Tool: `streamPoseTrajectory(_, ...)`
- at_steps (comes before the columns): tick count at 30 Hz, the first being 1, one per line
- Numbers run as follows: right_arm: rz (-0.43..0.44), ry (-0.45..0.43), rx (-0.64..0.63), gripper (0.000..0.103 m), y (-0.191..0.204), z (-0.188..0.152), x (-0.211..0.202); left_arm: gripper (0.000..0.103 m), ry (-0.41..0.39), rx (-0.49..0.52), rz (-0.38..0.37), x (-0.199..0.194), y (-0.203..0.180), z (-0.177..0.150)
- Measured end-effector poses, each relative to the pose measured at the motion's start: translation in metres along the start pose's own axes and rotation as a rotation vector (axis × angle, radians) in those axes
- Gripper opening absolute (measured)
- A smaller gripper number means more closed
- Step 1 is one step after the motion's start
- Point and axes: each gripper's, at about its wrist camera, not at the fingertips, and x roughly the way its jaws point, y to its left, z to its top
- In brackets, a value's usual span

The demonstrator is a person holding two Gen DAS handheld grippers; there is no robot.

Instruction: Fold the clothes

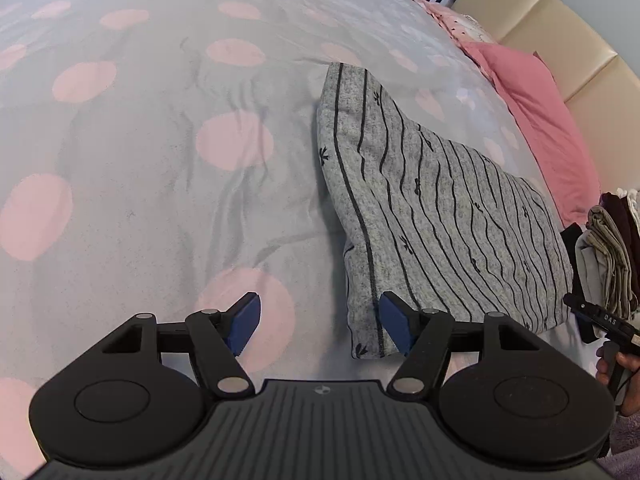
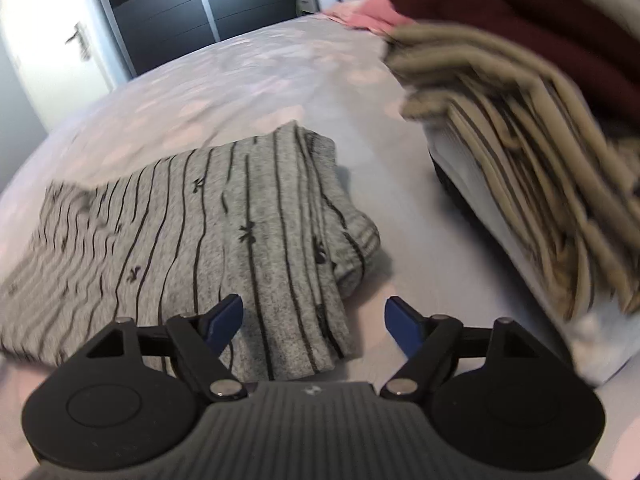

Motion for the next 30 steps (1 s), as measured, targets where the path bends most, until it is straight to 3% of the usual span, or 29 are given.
streamPoseTrajectory(5, 0.077, 0.044, 0.251, 0.083, -0.033, 0.000, 0.007, 0.064, -0.003, -0.030, -0.012, 0.001, 0.005, -0.002)
streamPoseTrajectory(8, 0.137, 0.037, 0.336, 0.083, -0.041, 0.008, 0.011, 0.064, -0.016, -0.048, -0.049, 0.004, 0.007, -0.005)
streamPoseTrajectory(18, 0.186, 0.007, 0.420, 0.081, -0.050, 0.014, 0.025, 0.065, -0.014, -0.116, -0.162, 0.029, 0.005, -0.009)
streamPoseTrajectory(23, 0.209, -0.008, 0.461, 0.068, -0.054, 0.017, 0.032, 0.064, -0.009, -0.098, -0.149, 0.055, -0.003, -0.008)
streamPoseTrajectory(25, 0.218, -0.014, 0.477, 0.057, -0.055, 0.018, 0.035, 0.051, -0.002, -0.088, -0.160, 0.058, -0.007, -0.005)
streamPoseTrajectory(26, 0.219, -0.014, 0.474, 0.055, -0.055, 0.019, 0.036, 0.032, 0.012, -0.082, -0.178, 0.059, -0.009, -0.004)
streamPoseTrajectory(28, 0.226, -0.013, 0.440, 0.037, -0.051, 0.021, 0.039, 0.022, 0.020, -0.072, -0.173, 0.059, -0.012, -0.002)
streamPoseTrajectory(30, 0.236, -0.016, 0.411, 0.027, -0.049, 0.024, 0.039, 0.015, 0.011, -0.056, -0.170, 0.054, -0.015, 0.000)
